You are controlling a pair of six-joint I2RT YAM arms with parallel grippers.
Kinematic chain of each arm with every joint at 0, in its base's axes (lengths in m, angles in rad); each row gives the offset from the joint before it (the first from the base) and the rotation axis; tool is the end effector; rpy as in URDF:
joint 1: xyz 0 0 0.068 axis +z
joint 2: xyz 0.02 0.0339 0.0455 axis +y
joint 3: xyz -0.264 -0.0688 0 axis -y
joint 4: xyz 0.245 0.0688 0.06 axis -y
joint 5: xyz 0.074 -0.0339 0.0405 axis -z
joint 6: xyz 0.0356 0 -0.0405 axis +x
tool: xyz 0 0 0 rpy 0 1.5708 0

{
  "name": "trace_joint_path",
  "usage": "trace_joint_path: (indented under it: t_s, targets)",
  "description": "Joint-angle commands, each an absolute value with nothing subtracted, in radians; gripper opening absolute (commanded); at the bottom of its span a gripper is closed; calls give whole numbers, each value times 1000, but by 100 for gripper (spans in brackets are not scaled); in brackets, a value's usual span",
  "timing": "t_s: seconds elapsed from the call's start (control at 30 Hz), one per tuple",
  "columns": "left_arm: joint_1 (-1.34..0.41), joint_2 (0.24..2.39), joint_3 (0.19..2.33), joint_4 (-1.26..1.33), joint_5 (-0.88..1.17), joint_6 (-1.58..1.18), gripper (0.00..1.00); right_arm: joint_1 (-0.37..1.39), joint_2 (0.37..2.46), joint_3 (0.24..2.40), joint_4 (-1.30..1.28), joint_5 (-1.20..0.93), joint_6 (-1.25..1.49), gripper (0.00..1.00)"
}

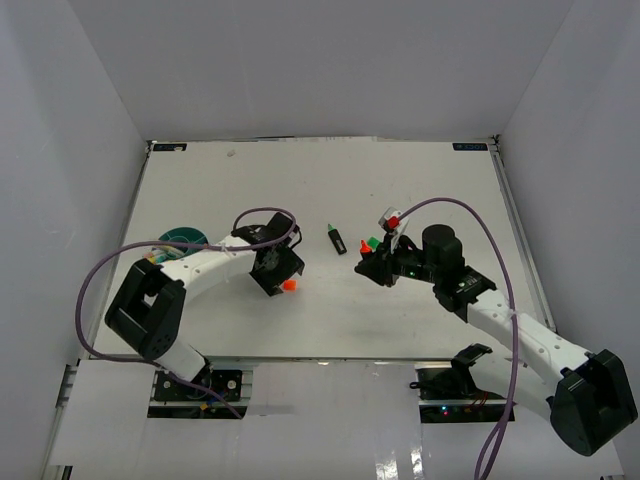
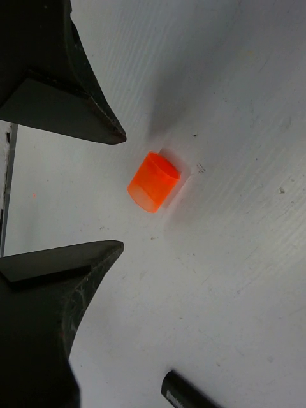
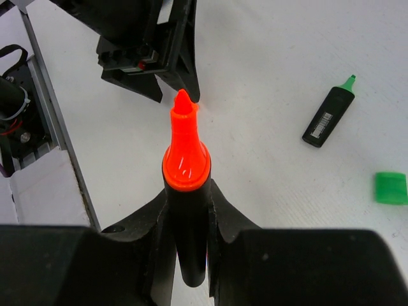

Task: Sort the stationery into containers
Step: Close the pen cap on the pen.

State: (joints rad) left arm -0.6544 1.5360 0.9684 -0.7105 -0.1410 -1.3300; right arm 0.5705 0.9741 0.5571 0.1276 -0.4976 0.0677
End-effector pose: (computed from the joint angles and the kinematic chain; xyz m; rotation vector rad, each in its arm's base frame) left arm 0.2261 -0.1672 0.1916 -0.9741 2.6834 -0.2420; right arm 0.1767 0.1336 0.2575 -0.8164 1.7404 0.8975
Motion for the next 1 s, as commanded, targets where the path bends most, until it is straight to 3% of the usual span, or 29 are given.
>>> trace_joint_path:
  t_s: [0.0, 0.97]
  targets:
    - [-649, 1586, 1025, -787, -121, -1454, 72, 566, 942, 548, 173, -506, 46, 8]
    - [-578, 1717, 1049, -779, -15, -1493, 62, 568, 910, 528, 178, -514, 43, 8]
